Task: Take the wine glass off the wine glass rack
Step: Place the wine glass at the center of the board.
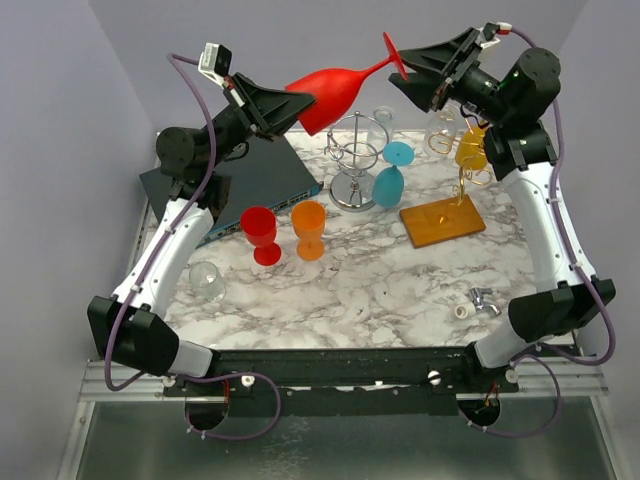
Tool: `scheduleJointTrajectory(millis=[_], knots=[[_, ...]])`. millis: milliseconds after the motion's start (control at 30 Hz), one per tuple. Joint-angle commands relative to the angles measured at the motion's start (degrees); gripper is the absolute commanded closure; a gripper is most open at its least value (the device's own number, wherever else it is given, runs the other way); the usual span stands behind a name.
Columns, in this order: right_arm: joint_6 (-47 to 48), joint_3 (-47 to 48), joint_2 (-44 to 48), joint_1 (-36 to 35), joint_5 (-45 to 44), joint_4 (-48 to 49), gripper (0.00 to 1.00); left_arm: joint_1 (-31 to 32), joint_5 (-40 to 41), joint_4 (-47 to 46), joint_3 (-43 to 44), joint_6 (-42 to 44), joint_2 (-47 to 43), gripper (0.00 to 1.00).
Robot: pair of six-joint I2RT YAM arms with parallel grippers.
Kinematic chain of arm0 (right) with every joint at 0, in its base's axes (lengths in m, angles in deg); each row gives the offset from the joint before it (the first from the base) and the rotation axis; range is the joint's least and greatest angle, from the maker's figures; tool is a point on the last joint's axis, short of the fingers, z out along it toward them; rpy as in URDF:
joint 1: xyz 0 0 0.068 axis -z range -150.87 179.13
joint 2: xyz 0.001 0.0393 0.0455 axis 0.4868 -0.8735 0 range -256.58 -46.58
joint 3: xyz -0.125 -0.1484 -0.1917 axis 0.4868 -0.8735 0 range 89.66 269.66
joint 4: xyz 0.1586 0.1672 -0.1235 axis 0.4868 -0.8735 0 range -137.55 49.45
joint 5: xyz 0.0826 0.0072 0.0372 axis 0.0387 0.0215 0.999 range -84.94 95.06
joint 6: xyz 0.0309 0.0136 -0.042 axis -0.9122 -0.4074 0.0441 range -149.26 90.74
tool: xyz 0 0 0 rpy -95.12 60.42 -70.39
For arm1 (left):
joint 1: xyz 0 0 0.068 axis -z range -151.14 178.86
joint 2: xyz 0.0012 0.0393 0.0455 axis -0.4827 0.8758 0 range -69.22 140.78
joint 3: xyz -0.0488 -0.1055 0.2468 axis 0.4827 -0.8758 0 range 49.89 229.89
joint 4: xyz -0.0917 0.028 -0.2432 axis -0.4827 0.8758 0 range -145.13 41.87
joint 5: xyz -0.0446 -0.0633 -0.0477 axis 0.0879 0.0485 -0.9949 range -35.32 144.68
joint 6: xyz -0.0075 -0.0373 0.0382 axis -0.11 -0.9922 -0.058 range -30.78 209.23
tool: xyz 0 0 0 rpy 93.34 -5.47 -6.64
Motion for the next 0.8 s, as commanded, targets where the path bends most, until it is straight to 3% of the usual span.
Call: scheduleJointTrajectory(millis=[0, 100, 133, 167, 333, 533, 633, 767], knots=[[18.22, 4.32, 4.92, -0.11, -8.65, -17.05, 0.29, 0.15, -1.52, 8.09, 1.23, 7.00, -4.10, 1.00], [25.89, 6.77, 7.54, -0.16, -16.43, -25.49, 0.16, 0.16, -1.66, 18.94, 2.53, 13.81, -6.64, 1.00], [28.54, 7.13, 8.68, -0.12, -18.40, -27.52, 0.04, 0.15, -1.38, 22.49, 2.96, 15.95, -7.42, 1.00], [30.57, 7.55, 9.58, -0.15, -20.85, -29.23, 0.00, 0.14, -1.14, 27.51, 3.88, 19.03, -8.21, 1.00], [39.40, 8.26, 14.15, -0.16, -28.17, -35.76, 0.00, 0.38, 1.24, 51.80, 7.65, 32.78, -11.23, 1.00], [47.14, 8.13, 18.17, -0.15, -33.07, -41.19, 0.00, 2.68, 2.48, 73.50, 9.34, 45.04, -13.25, 1.00], [49.60, 8.98, 18.48, -0.11, -34.07, -43.80, 0.00, 7.19, 6.46, 83.51, 10.78, 50.73, -12.56, 1.00], [51.81, 8.60, 18.95, -0.14, -34.87, -45.08, 0.00, 18.55, 20.17, 94.79, 14.48, 56.59, -8.20, 1.00]])
